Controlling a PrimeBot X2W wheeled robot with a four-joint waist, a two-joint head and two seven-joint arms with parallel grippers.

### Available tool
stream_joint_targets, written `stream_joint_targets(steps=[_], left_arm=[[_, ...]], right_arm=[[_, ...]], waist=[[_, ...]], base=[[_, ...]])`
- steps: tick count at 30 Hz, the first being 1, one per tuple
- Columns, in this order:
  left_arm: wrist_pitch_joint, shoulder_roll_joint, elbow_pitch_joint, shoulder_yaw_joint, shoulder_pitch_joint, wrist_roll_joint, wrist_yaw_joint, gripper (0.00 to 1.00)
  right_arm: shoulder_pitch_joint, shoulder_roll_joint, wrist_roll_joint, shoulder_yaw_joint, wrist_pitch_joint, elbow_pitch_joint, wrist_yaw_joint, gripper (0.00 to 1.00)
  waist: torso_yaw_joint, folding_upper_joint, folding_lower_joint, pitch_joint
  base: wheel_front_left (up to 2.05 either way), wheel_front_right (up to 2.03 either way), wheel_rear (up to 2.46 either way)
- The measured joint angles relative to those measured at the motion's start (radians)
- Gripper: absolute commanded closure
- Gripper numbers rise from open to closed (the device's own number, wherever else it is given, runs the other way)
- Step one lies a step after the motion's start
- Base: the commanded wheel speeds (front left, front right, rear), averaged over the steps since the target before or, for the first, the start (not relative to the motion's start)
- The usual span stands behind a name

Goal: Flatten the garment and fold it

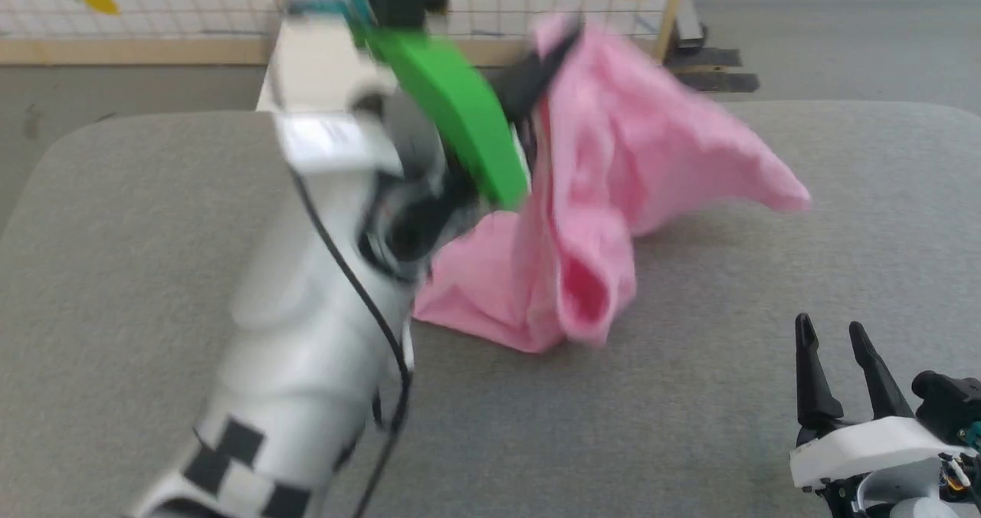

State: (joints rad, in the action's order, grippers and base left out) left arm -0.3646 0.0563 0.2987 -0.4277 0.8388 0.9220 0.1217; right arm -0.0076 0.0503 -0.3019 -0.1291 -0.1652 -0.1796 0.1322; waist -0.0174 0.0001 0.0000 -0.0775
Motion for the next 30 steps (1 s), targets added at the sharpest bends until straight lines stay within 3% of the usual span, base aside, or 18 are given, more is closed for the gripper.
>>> stream_joint_targets(steps=[9, 13, 14, 15, 22, 24, 27, 30], left_arm=[[-0.067, 0.061, 0.148, -0.2, -0.341, -0.11, -0.029, 1.0], [-0.083, 0.074, 0.174, -0.225, -0.425, -0.121, -0.063, 1.0], [-0.078, 0.075, 0.174, -0.216, -0.435, -0.119, -0.073, 0.69], [-0.068, 0.073, 0.169, -0.199, -0.442, -0.108, -0.081, 0.01], [0.081, 0.081, 0.021, -0.003, -0.482, 0.014, -0.119, 0.0], [0.153, 0.107, -0.03, 0.045, -0.512, 0.013, -0.136, 0.0], [0.31, 0.155, -0.087, 0.089, -0.567, -0.055, -0.149, 0.0], [0.486, 0.2, -0.114, 0.085, -0.626, -0.202, -0.183, 0.0]], right_arm=[[0.001, 0.0, -0.003, 0.001, -0.004, -0.001, 0.0, 0.0], [0.001, 0.0, -0.007, 0.004, -0.004, -0.002, 0.0, 0.0], [0.001, 0.0, -0.009, 0.006, -0.004, -0.003, 0.0, 0.0], [0.001, 0.0, -0.011, 0.008, -0.004, -0.004, 0.0, 0.0], [0.003, 0.0, -0.017, 0.025, -0.012, -0.023, 0.0, 0.0], [0.005, 0.0, -0.021, 0.028, -0.013, -0.026, 0.0, 0.0], [0.011, 0.0, -0.024, 0.027, -0.013, -0.031, 0.0, 0.0], [0.015, 0.0, -0.024, 0.02, -0.009, -0.036, 0.0, 0.0]], waist=[[-0.04, 0.0, 0.0, 0.005], [-0.024, 0.0, 0.0, 0.0], [-0.02, 0.0, 0.0, 0.0], [-0.017, 0.0, 0.0, 0.0], [-0.002, 0.0, 0.0, 0.025], [-0.001, 0.0, 0.0, 0.034], [0.001, -0.0001, 0.0, 0.045], [0.004, -0.0001, 0.0, 0.052]], base=[[0.0, 0.0, 0.0], [0.0, 0.0, 0.0], [0.0, 0.0, 0.0], [0.0, 0.0, 0.0], [0.0, 0.0, 0.0], [0.0, 0.0, 0.0], [0.0, 0.0, 0.0], [0.0, 0.0, 0.0]])
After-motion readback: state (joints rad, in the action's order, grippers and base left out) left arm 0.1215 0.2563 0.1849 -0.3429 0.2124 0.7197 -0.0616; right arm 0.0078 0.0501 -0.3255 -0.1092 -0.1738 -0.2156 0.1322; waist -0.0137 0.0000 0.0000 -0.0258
